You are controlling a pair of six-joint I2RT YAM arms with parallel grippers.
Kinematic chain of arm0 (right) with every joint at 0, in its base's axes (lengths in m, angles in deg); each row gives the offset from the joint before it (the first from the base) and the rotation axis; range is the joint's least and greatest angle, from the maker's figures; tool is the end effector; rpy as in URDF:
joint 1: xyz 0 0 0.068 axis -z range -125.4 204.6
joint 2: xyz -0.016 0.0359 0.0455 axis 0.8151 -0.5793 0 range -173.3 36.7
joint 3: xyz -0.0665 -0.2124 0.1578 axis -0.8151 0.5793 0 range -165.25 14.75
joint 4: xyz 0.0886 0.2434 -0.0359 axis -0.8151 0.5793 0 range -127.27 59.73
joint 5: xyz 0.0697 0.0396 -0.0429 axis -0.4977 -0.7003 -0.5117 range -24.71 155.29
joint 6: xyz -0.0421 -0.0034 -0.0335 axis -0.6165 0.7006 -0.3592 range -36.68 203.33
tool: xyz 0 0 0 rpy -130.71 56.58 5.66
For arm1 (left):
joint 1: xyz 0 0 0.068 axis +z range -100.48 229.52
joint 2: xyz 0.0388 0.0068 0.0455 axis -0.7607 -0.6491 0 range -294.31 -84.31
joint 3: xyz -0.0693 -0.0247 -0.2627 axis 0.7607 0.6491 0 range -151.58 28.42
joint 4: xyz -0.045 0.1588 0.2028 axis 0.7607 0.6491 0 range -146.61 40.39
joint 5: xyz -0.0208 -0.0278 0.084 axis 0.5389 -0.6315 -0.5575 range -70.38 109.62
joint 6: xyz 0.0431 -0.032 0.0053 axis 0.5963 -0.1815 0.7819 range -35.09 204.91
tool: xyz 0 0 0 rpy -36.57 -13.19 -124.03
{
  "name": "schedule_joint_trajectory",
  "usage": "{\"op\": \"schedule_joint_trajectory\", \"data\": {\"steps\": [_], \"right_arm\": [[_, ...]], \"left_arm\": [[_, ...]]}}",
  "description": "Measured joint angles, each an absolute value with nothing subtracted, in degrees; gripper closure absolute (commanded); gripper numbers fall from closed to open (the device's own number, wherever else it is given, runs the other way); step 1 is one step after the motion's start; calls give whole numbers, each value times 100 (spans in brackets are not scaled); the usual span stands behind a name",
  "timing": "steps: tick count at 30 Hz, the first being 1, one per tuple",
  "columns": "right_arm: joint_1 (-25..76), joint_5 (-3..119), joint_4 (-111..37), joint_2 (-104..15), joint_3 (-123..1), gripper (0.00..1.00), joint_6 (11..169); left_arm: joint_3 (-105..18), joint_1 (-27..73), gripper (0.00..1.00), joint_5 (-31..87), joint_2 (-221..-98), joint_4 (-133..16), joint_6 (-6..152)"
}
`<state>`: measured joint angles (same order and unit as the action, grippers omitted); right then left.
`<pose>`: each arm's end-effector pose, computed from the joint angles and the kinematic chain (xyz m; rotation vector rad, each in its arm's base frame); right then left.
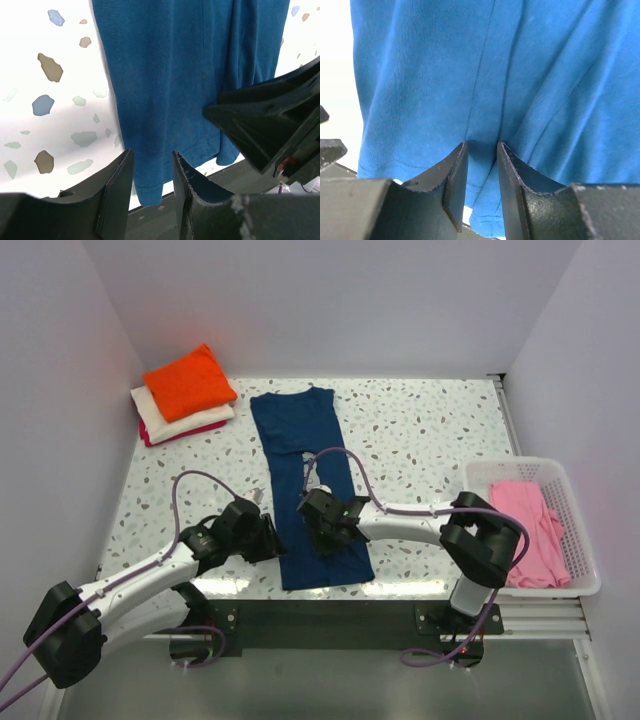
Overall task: Fold and stack the t-shirts
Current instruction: Fold the tshirt
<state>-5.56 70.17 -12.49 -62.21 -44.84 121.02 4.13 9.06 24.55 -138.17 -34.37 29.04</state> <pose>0.1701 0.2902 0.1670 -0.5099 2.7064 0.4002 0.1311 -0.1156 0.1719 -0.3168 2.6381 -0.7614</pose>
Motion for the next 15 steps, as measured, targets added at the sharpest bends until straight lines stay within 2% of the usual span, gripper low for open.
{"op": "schedule_joint_trajectory", "data": {"steps": [7, 8, 11, 14, 15], "right_arm": [[-722, 6965, -1245, -6210, -4366, 71, 12215], [-729, 6962, -1247, -6206, -4353, 78, 12229], [-740, 6958, -1221, -6133, -4285, 91, 12281], [-757, 6921, -1153, -6011, -4281, 100, 12325], [-766, 6897, -1129, -5943, -4281, 100, 12327]], "left_arm": [[454, 908, 59, 2457, -13817, -3455, 2901], [472, 908, 59, 2460, -13817, -3455, 2901], [509, 908, 59, 2462, -13809, -3459, 2899], [587, 908, 59, 2462, -13745, -3466, 2897], [614, 908, 60, 2464, -13730, -3468, 2895]]}}
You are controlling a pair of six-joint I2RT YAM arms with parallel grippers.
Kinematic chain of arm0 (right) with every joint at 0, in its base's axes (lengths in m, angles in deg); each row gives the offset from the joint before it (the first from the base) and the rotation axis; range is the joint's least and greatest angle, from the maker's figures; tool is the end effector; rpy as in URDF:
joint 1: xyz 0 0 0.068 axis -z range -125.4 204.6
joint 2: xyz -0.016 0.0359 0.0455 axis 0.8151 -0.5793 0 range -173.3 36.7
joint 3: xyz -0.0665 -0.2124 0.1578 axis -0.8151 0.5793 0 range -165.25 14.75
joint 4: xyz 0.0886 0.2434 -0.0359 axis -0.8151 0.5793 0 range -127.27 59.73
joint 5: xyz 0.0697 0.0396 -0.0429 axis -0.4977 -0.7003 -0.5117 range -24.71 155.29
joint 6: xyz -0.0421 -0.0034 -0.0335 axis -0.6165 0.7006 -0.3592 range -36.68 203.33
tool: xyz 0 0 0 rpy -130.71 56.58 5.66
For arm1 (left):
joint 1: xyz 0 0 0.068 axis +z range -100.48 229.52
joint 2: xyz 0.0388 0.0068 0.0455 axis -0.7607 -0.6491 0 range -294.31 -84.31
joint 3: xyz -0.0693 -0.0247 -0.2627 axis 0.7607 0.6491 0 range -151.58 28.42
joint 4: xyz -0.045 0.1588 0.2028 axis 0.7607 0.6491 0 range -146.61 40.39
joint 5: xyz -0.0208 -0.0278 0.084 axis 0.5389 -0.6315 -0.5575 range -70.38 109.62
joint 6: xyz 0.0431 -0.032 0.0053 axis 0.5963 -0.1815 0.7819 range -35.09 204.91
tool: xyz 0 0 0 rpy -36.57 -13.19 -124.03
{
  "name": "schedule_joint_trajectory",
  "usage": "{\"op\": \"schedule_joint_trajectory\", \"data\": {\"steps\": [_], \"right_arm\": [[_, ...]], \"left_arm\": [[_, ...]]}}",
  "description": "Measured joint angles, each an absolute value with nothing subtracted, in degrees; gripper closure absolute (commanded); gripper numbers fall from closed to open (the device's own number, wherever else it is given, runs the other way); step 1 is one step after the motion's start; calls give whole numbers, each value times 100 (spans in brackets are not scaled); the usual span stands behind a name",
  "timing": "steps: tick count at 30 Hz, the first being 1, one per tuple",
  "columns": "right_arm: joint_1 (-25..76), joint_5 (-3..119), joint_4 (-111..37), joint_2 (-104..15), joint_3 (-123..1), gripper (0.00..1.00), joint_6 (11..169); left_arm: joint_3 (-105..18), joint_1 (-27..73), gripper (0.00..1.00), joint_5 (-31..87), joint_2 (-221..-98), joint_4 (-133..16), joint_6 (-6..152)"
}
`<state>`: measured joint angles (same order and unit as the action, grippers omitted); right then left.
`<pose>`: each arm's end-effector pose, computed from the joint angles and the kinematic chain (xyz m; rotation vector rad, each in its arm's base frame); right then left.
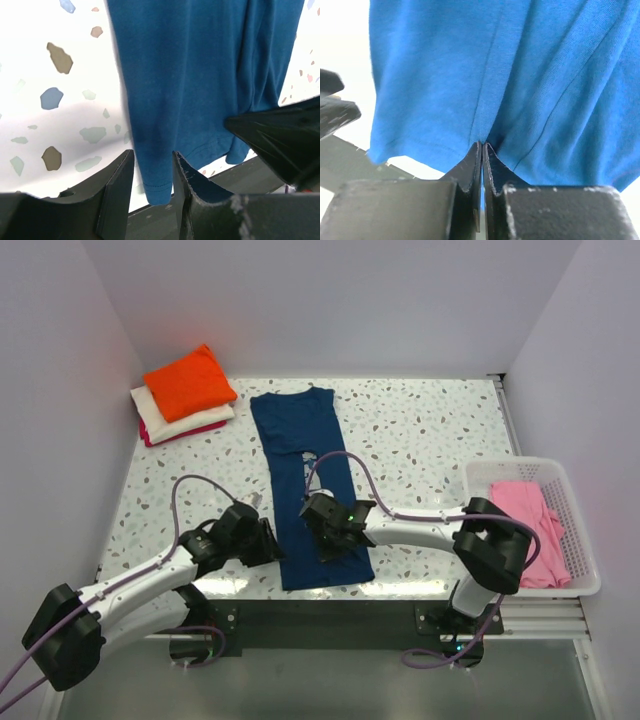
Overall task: Fold and stack the t-shirts
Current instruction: Fold the tshirt
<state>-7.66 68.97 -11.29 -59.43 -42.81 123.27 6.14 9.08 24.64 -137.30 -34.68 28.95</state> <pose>0.1531 0.2859 0.1712 -0.5183 2.7327 0.4326 0.1266 -0.1118 0.1637 -0.3213 2.6520 -0.7511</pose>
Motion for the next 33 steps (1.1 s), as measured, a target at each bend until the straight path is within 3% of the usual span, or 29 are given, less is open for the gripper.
{"op": "schedule_joint_trajectory", "data": {"steps": [11, 15, 21, 29, 33], "right_arm": [[-915, 6862, -904, -5290, -4154, 100, 12427], [-945, 6857, -867, -5305, -3949, 100, 12482], [-1028, 6877, -828, -5452, -3879, 72, 12578], [-1026, 7421, -279, -5028, -3918, 57, 12663], [-777, 7784, 99, -4400, -3946, 57, 12688]], "left_arm": [[789, 927, 60, 2525, -13625, -3472, 2849], [832, 927, 52, 2564, -13610, -3474, 2851], [922, 927, 43, 2735, -13505, -3533, 2853], [1296, 884, 42, 3225, -13229, -3669, 2825], [1309, 530, 42, 3316, -13330, -3802, 2733]]}}
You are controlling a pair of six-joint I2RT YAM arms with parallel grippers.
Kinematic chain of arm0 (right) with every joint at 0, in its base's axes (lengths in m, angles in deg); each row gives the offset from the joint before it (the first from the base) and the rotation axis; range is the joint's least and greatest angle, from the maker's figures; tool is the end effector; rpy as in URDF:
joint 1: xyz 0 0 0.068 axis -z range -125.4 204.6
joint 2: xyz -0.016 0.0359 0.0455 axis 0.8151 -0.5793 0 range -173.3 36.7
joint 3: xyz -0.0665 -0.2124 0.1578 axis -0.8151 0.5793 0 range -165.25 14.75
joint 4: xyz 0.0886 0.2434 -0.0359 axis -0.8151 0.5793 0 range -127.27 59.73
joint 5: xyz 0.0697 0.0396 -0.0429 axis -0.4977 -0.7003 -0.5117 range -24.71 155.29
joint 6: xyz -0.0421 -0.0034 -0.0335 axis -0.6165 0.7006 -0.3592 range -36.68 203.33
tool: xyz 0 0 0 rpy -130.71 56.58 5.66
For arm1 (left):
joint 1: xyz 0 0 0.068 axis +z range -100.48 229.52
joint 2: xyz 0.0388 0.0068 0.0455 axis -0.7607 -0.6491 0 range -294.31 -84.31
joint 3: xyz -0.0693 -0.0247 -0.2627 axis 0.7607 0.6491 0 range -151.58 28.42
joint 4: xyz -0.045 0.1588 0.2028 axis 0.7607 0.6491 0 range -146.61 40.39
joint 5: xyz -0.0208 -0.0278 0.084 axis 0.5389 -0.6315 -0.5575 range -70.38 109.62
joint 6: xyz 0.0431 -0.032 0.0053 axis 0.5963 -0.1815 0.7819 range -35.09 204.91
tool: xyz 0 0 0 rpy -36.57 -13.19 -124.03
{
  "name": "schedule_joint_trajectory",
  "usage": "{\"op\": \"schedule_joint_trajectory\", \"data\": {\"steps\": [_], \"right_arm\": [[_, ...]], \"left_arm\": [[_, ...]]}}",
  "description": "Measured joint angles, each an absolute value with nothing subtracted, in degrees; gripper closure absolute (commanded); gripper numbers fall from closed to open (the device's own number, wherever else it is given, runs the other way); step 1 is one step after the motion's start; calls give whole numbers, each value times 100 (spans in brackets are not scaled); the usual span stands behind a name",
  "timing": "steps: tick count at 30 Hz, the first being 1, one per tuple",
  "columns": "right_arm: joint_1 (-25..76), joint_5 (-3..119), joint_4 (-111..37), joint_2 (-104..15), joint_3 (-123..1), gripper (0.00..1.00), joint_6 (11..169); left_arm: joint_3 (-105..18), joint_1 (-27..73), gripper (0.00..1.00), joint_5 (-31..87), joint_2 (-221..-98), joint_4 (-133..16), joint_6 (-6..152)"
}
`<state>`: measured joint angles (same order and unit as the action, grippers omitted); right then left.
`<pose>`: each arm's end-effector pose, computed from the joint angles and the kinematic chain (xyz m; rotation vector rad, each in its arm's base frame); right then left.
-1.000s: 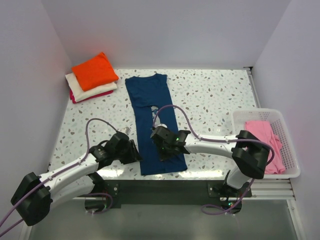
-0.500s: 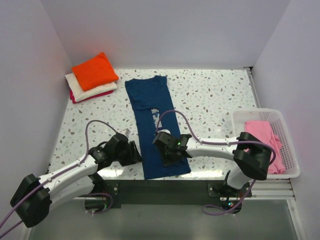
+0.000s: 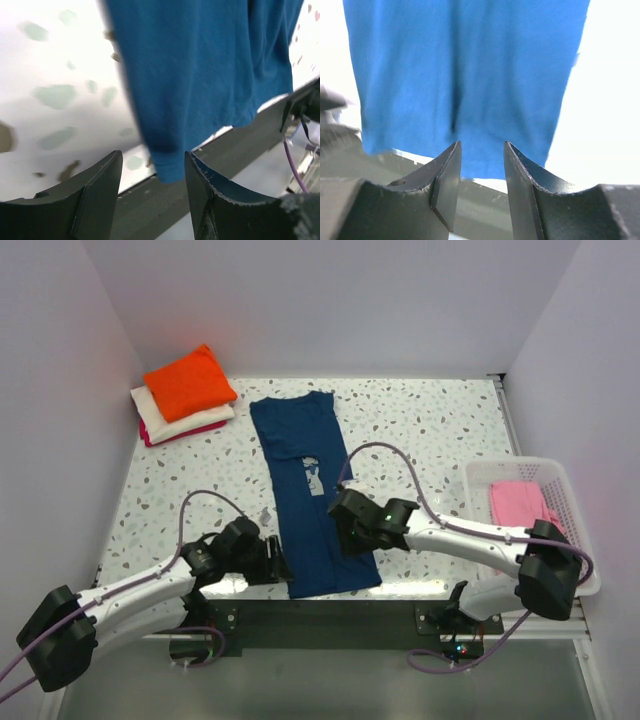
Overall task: Fold and stack the t-shirts
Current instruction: Fold the tshirt
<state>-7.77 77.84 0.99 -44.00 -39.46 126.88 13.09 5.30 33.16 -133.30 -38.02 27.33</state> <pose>0.1321 0.2354 0.2201 -0.3740 2.6631 0.3025 0.1022 -0.1108 0.1409 -0.2090 2.7464 -0.9361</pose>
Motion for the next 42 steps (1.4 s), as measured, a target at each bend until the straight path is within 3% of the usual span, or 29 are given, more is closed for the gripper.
{"op": "schedule_joint_trajectory", "data": {"steps": [7, 24, 32, 36, 40, 42], "right_arm": [[633, 7485, 200, -3439, -3050, 56, 12583], [1006, 5848, -349, -3207, -1651, 58, 12620], [1011, 5220, -852, -3347, -1540, 60, 12633], [1011, 5153, -893, -3342, -1518, 61, 12637], [1011, 5043, -996, -3358, -1474, 69, 12639], [1011, 4956, -1096, -3445, -1466, 79, 12642]], "left_arm": [[1248, -224, 51, 3277, -13763, -4108, 2285], [1086, -657, 63, 2964, -14174, -4108, 1638], [1060, -760, 93, 2879, -14351, -4078, 1516], [1040, -769, 100, 2831, -14348, -4014, 1503], [990, -788, 100, 2792, -14348, -3905, 1507], [952, -791, 100, 2790, -14353, -3831, 1531]]}}
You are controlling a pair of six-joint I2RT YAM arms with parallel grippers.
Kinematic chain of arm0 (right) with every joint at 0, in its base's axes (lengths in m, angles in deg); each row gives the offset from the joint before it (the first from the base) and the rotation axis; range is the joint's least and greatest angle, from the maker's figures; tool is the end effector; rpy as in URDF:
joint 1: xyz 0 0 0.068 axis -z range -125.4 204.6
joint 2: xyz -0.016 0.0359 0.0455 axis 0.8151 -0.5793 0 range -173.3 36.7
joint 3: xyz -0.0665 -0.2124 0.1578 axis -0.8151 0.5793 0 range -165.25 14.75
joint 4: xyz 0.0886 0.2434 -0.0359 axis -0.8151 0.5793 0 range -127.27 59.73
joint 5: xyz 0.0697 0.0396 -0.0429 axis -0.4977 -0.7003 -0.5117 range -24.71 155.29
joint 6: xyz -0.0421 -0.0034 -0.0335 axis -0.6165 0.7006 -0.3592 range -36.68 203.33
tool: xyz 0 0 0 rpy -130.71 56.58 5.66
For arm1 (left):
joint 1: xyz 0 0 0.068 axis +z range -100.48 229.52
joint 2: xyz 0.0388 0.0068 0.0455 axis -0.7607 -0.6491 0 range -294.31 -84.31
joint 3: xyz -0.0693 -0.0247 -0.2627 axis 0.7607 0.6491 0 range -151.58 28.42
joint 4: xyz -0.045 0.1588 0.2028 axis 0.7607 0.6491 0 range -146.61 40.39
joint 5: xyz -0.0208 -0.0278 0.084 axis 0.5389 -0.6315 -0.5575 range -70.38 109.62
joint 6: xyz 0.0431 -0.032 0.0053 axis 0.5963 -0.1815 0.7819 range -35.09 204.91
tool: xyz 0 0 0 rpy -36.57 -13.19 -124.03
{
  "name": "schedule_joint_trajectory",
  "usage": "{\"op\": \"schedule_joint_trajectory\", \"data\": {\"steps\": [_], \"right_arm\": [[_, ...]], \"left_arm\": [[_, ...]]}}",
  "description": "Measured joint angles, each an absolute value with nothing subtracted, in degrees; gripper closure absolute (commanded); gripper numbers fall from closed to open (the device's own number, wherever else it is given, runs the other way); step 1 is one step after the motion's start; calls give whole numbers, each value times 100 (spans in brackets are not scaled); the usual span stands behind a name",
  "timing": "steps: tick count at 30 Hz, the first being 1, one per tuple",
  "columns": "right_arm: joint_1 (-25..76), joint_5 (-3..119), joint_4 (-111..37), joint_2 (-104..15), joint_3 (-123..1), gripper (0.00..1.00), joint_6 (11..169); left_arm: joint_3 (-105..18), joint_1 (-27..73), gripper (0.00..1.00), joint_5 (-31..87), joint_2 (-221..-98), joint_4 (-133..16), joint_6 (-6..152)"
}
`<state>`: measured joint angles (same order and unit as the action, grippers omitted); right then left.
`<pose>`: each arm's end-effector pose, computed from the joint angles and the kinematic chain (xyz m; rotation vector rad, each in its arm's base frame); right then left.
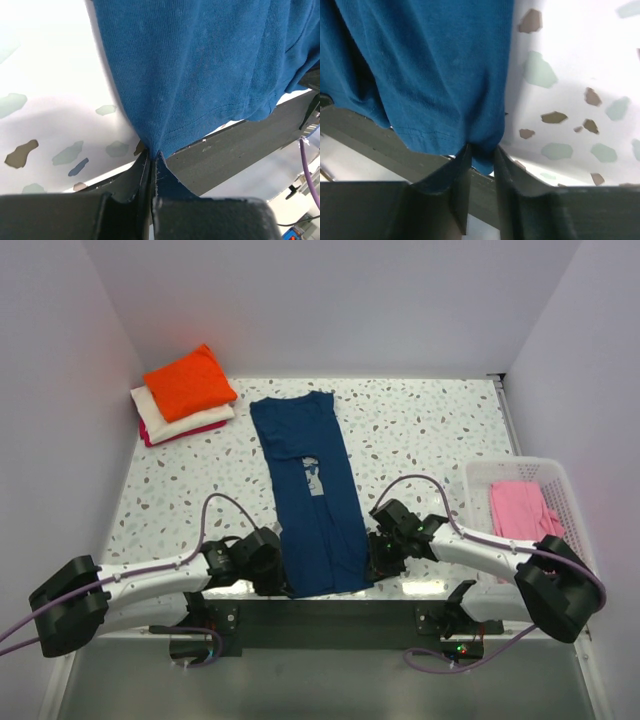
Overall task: Fold and stack the t-shirts
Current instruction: Fold the tshirt
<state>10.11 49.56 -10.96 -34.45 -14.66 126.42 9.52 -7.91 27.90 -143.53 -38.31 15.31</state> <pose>0.1346 0.1456 0.1446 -0.1158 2.9728 0.6955 0.0860 -0.1438 0.1342 -0.2495 2.9000 -0.8254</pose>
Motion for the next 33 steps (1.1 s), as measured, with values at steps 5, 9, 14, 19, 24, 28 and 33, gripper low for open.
{"op": "schedule_joint_trajectory", "data": {"steps": [5, 9, 14, 19, 24, 28, 33], "right_arm": [[993, 4838, -1230, -3526, -1435, 98, 12622], [724, 4910, -1158, -3469, -1457, 100, 12626], [-135, 5439, -596, -3401, -1833, 100, 12626], [-303, 6165, 283, -3286, -2624, 100, 12506], [-296, 6794, 606, -3570, -3466, 100, 12244], [-93, 7109, 587, -4236, -4043, 100, 11953], [550, 7273, 469, -5150, -4784, 100, 11641]], "left_arm": [[758, -819, 100, 2790, -14440, -3531, 1640], [642, -858, 100, 2814, -14403, -3234, 1750], [546, -1077, 100, 2866, -14167, -2797, 1809], [19, -1101, 100, 2678, -14119, -2209, 1951], [-523, -537, 100, 2503, -14184, -2165, 2368], [-680, 64, 100, 2438, -14403, -2283, 2768], [-947, 667, 100, 2381, -14947, -2611, 3225]]}}
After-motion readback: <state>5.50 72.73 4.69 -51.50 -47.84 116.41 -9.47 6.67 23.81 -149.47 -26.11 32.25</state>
